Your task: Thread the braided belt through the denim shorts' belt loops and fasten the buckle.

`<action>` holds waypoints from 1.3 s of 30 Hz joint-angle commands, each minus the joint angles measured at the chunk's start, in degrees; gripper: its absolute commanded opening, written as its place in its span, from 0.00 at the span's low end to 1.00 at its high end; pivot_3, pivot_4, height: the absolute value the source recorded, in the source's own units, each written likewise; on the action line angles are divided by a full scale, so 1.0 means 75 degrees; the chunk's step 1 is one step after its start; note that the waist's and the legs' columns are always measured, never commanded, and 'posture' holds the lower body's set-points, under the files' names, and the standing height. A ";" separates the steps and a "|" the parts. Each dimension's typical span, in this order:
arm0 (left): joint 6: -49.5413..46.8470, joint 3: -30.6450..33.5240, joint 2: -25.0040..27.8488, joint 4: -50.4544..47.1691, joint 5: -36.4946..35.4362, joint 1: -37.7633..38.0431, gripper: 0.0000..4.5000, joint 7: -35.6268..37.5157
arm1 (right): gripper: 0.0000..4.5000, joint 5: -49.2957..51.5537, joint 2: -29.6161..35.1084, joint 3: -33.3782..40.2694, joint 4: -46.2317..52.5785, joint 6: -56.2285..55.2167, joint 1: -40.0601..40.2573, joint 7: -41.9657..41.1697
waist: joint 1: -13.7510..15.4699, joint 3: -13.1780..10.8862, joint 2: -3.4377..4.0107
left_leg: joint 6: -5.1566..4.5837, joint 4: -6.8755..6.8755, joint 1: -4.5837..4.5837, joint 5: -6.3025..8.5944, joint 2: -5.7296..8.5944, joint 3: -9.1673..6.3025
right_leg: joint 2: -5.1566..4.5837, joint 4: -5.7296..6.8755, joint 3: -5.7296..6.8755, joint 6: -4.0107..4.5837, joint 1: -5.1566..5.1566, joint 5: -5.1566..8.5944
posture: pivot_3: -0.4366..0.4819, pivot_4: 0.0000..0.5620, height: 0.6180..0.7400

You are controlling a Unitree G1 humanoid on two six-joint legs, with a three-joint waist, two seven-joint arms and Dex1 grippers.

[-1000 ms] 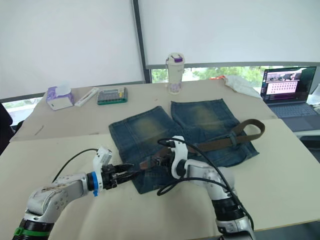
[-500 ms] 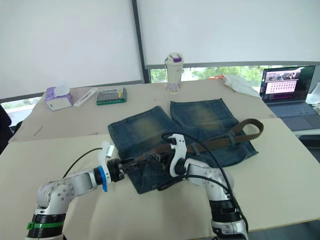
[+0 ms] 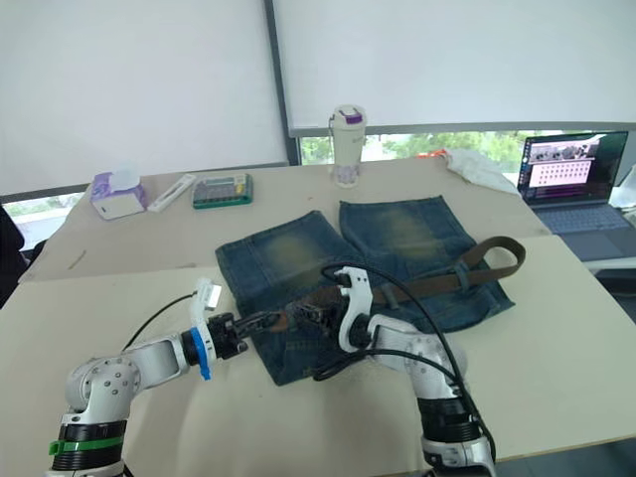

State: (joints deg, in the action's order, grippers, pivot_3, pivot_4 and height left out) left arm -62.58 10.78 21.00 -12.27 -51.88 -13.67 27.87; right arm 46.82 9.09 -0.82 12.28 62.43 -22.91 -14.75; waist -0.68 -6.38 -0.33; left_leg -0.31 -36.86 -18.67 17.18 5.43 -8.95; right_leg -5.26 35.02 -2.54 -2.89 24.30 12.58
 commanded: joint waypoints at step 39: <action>0.5015 0.2282 0.4186 0.8612 0.3159 -0.2685 0.30 0.1130 | 1.00 -0.3313 0.2094 -0.1589 0.1803 -0.1199 -0.0587 -0.2032 | -0.0004 0.0000 -0.0051 | 0.0020 0.0000 0.0027 0.0032 -0.0016 0.0023 | 0.0001 0.0026 0.0060 0.0025 0.0025 -0.0011 | 0.48 0.27 1.00</action>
State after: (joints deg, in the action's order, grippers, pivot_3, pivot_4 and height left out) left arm -24.91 24.78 50.95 55.58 -25.82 -32.93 35.97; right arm 20.39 23.51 -16.45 20.43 52.00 -27.28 -28.83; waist -0.71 -6.39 -0.71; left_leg -0.21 -36.88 -18.50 17.44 5.31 -8.81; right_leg -5.27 35.18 -2.02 -2.71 24.48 12.50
